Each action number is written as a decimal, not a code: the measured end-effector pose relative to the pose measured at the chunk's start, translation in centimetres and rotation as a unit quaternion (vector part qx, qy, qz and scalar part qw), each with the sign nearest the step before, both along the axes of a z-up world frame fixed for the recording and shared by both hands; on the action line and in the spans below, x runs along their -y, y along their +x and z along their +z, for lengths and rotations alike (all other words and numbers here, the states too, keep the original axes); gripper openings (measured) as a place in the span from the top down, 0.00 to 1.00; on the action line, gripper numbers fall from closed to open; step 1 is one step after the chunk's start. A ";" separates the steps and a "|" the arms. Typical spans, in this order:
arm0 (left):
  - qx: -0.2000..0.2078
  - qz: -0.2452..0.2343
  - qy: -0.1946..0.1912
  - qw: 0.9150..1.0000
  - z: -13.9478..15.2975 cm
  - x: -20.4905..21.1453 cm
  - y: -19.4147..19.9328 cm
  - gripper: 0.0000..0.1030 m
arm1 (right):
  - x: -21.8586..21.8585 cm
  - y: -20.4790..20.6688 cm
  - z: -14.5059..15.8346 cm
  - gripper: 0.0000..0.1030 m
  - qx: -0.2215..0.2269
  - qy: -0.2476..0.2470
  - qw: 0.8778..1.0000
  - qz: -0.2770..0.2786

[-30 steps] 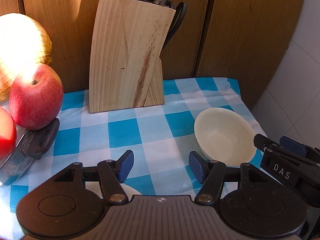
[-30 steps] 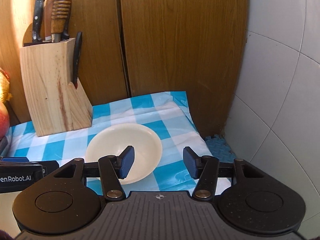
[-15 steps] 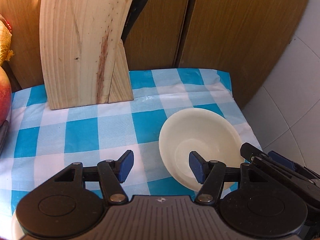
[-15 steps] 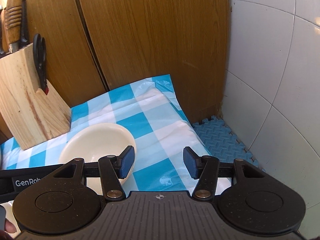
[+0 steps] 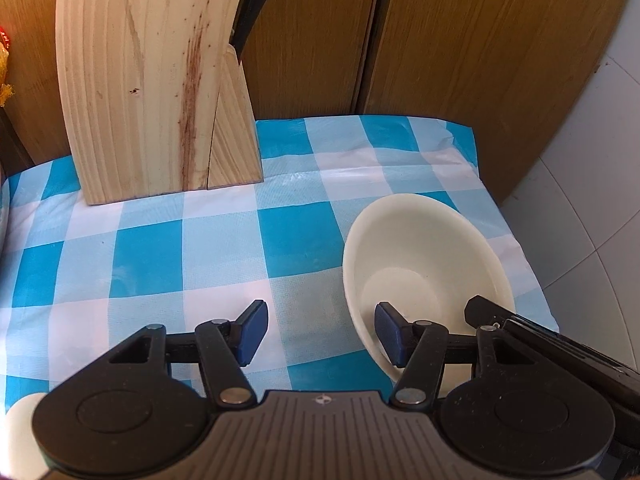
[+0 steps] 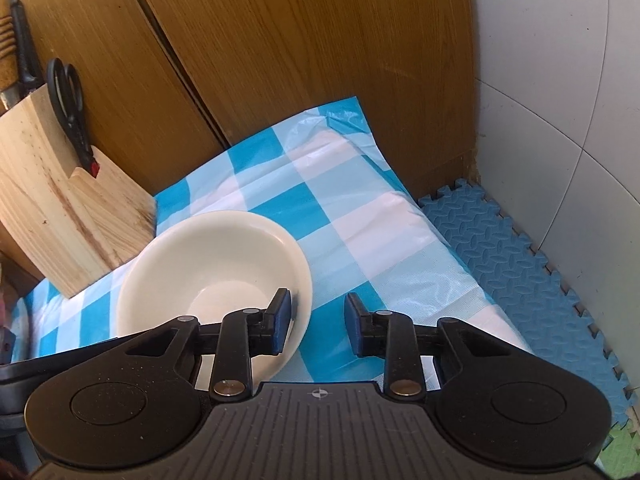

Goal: Organize plates and bowls
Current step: 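Close the right gripper on the remaining cream bowl's rim and lift, then carry the cream bowl with the right gripper to the nested bowls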

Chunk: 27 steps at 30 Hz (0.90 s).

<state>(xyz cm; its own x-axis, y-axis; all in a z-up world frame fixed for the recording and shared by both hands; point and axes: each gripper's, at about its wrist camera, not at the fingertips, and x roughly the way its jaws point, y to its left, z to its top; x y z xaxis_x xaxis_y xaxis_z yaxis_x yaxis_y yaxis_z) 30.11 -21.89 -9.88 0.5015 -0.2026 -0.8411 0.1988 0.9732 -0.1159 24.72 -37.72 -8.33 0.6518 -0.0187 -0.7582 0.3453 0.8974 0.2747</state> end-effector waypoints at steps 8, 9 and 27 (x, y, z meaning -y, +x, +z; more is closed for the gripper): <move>0.003 -0.014 0.011 1.000 -0.1 0.3 -0.5 0.65 | -0.7 0.2 -0.3 0.84 -0.013 0.034 0.999 0.017; 0.001 -0.014 0.009 1.000 -0.1 0.2 -0.5 0.65 | -0.8 0.2 -0.3 0.84 -0.013 0.032 0.999 0.019; 0.005 -0.016 0.000 1.000 1.2 -0.3 -1.8 0.74 | -0.9 -0.2 1.0 0.90 0.002 0.060 0.998 0.036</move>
